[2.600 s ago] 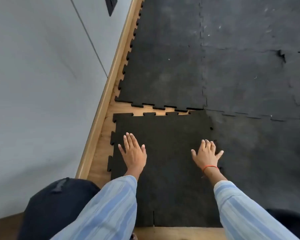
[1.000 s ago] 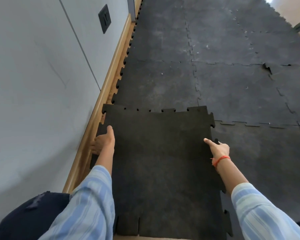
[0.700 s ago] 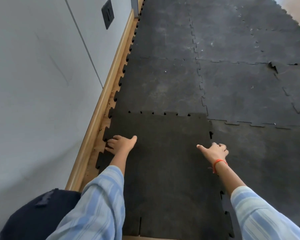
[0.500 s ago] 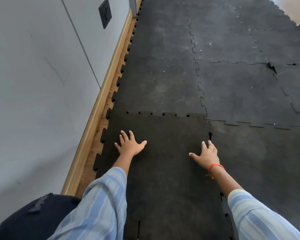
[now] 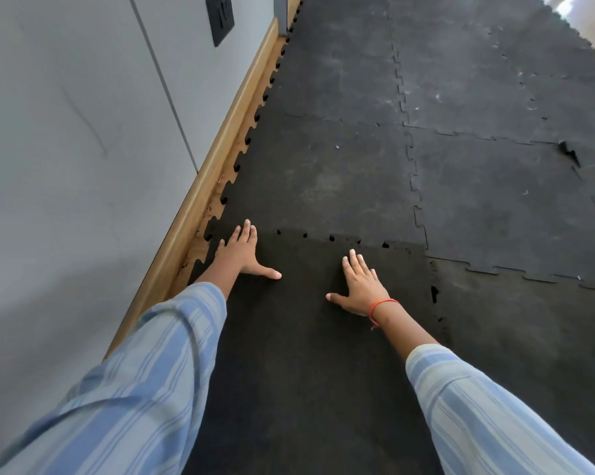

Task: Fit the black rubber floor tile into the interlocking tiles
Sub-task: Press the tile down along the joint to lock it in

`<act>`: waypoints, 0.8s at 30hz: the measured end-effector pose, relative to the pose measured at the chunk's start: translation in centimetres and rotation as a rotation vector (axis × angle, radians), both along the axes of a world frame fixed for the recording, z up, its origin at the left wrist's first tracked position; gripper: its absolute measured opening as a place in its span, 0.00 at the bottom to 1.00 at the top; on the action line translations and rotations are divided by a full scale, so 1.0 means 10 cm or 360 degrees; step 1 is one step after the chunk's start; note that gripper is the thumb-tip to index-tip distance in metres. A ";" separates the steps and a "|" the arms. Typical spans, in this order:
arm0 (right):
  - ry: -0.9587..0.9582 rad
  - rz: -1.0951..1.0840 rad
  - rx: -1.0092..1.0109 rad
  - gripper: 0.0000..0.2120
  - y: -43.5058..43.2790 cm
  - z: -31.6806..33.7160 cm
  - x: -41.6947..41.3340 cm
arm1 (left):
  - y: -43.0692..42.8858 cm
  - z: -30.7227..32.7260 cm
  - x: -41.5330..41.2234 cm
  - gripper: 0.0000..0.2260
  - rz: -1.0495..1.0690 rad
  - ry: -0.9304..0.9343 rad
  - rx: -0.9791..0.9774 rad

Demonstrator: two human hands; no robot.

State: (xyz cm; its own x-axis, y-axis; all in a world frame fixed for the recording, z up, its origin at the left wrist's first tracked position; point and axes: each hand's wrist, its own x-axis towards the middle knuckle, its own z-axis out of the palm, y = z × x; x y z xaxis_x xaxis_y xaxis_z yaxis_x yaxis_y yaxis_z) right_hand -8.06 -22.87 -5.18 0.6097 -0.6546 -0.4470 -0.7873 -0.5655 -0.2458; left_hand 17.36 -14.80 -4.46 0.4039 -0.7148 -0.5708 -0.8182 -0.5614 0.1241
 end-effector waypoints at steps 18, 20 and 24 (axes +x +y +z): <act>0.0016 0.0285 -0.0080 0.47 -0.16 0.03 1.02 | 0.02 -0.06 0.27 0.63 -0.0057 -0.0185 -0.0014; 0.0046 0.0305 -0.0094 0.46 -0.12 0.02 1.05 | 0.09 -0.07 0.27 0.63 -0.0044 -0.0124 0.0012; 0.0031 0.0318 -0.0077 0.46 -0.09 -0.02 1.02 | 0.16 -0.08 0.27 0.62 -0.0093 -0.0030 0.0056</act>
State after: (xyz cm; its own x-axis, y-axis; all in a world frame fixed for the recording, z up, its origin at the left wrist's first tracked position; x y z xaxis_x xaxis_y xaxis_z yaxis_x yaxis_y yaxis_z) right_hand 2.09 -23.77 -5.34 0.7211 -0.5424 -0.4310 -0.6626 -0.7217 -0.2004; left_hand 20.01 -13.20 -5.26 0.3728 -0.7172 -0.5888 -0.8519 -0.5161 0.0892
